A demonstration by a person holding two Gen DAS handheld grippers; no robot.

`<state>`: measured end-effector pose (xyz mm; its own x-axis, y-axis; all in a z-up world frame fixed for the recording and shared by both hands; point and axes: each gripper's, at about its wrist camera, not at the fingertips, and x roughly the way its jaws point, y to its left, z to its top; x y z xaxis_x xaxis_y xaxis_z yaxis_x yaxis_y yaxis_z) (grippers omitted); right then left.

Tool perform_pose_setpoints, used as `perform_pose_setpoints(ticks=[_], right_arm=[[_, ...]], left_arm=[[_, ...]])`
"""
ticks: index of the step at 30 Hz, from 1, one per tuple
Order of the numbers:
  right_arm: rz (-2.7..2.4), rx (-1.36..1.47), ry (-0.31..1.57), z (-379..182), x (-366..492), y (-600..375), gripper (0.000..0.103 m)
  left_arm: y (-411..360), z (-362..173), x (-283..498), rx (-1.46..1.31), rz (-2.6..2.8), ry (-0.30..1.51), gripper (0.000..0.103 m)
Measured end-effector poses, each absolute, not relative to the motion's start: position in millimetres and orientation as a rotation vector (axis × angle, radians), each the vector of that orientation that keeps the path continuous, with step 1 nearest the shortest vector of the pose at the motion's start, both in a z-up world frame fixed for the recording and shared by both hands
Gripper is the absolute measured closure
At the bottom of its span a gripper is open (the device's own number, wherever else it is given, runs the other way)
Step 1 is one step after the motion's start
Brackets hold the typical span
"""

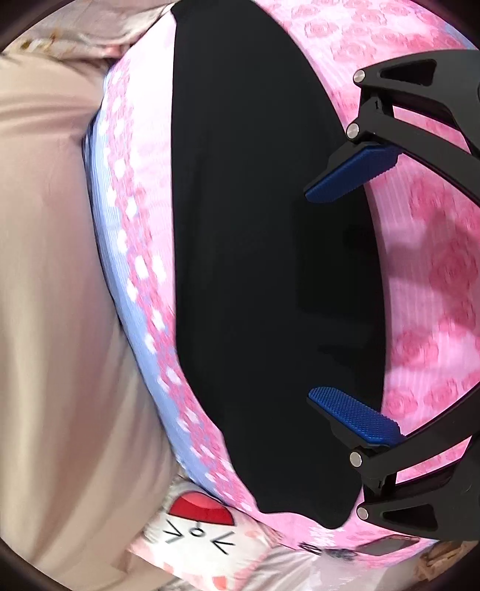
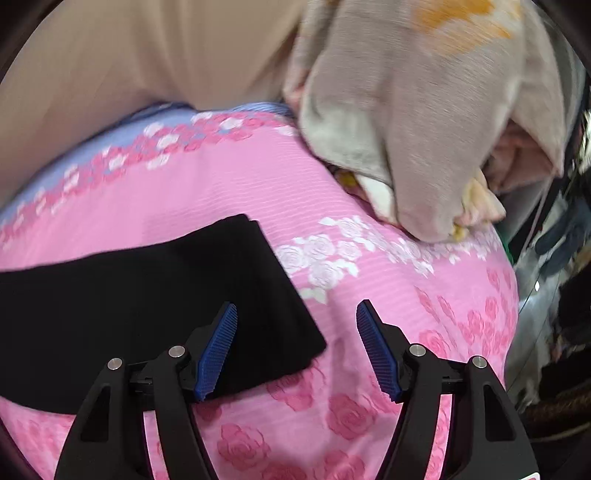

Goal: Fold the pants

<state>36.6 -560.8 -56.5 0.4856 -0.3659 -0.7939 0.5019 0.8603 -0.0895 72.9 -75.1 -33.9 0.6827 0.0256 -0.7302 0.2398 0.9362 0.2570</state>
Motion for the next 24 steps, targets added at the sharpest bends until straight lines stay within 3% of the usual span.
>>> perform_pose_setpoints(ticks=[4,5,7,8,12,14,16,19,24], right_arm=[[-0.506,0.139,0.936,-69,71,-563,0.039],[-0.489,0.143,0.938,-72,78,-564,0.072],[-0.434,0.165,0.946,-71,89,-564,0.092],[-0.461,0.147,0.939,-67,90,-565,0.094],[-0.492,0.292,0.911,-71,88,-595,0.089],[-0.504,0.291,0.902,-67,86,-590,0.062],[-0.53,0.276,0.851,-54,71,-573,0.057],[-0.527,0.31,0.737,-36,37,-543,0.039],[-0.433,0.368,0.724,-43,6,-496,0.039]], left_arm=[[-97,-29,69,0.397,-0.128,0.778,0.005],[-99,-28,69,0.4,-0.127,0.776,0.005],[-102,-29,73,0.4,-0.114,0.785,0.005],[-102,-30,75,0.396,-0.115,0.791,0.005],[-101,-36,86,0.376,-0.1,0.819,0.005],[-101,-38,88,0.369,-0.098,0.832,0.005],[-100,-40,90,0.361,-0.102,0.848,0.005],[-99,-41,90,0.352,-0.105,0.854,0.005],[-98,-43,88,0.348,-0.107,0.858,0.005]])
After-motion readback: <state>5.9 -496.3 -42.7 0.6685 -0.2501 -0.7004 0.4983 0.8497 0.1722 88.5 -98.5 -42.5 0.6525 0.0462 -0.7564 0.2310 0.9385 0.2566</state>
